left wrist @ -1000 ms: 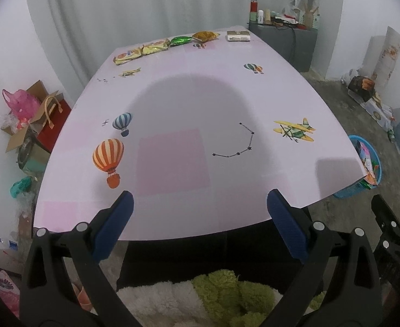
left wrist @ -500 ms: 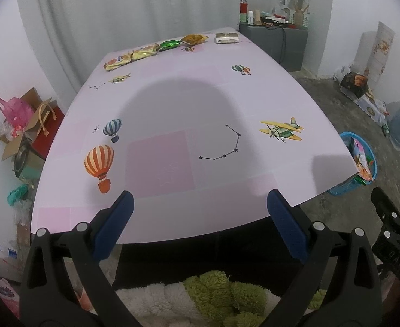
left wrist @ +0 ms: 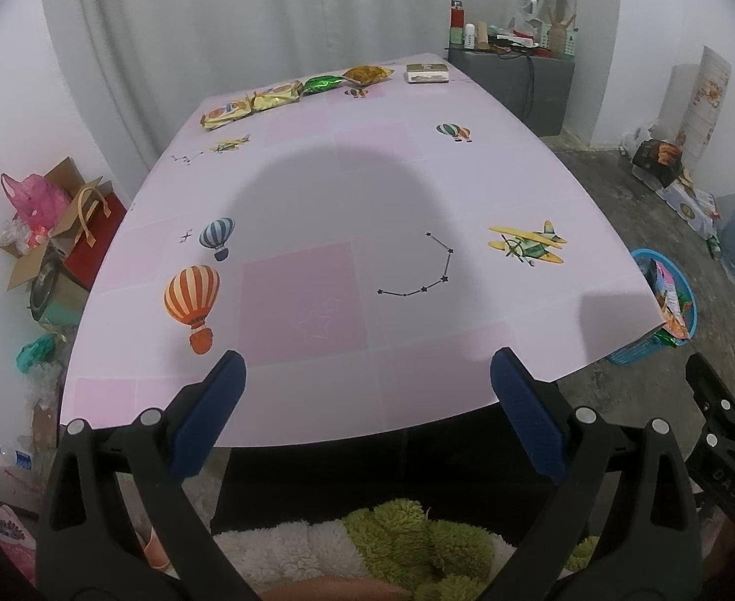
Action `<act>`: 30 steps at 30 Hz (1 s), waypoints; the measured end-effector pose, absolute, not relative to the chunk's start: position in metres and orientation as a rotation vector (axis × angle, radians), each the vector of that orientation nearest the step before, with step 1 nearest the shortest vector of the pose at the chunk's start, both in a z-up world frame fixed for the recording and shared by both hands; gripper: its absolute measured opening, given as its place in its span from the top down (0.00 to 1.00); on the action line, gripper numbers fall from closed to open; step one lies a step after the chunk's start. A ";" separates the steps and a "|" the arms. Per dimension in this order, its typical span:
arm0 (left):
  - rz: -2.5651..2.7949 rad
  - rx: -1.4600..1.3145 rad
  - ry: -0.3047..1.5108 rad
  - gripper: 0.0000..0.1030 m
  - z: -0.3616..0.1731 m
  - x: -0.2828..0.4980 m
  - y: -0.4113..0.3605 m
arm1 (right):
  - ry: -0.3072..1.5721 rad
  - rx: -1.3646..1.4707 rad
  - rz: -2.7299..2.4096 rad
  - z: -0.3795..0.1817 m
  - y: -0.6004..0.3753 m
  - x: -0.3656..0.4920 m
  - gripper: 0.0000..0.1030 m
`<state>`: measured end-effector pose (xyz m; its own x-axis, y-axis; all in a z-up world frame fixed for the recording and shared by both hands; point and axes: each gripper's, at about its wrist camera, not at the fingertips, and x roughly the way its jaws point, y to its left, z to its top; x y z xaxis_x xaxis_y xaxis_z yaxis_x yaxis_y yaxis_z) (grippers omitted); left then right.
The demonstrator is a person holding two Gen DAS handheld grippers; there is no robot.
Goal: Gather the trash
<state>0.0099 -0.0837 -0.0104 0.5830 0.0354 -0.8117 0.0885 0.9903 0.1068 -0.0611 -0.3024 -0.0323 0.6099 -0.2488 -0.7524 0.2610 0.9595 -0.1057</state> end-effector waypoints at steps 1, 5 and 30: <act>-0.031 0.141 0.950 0.09 -0.011 0.010 -0.084 | 0.867 0.016 -0.293 -0.032 -0.303 -0.061 0.06; -0.029 0.144 0.954 0.09 -0.011 0.009 -0.084 | 0.872 0.016 -0.292 -0.033 -0.302 -0.061 0.06; -0.026 0.143 0.958 0.09 -0.013 0.009 -0.084 | 0.872 0.017 -0.285 -0.032 -0.301 -0.060 0.06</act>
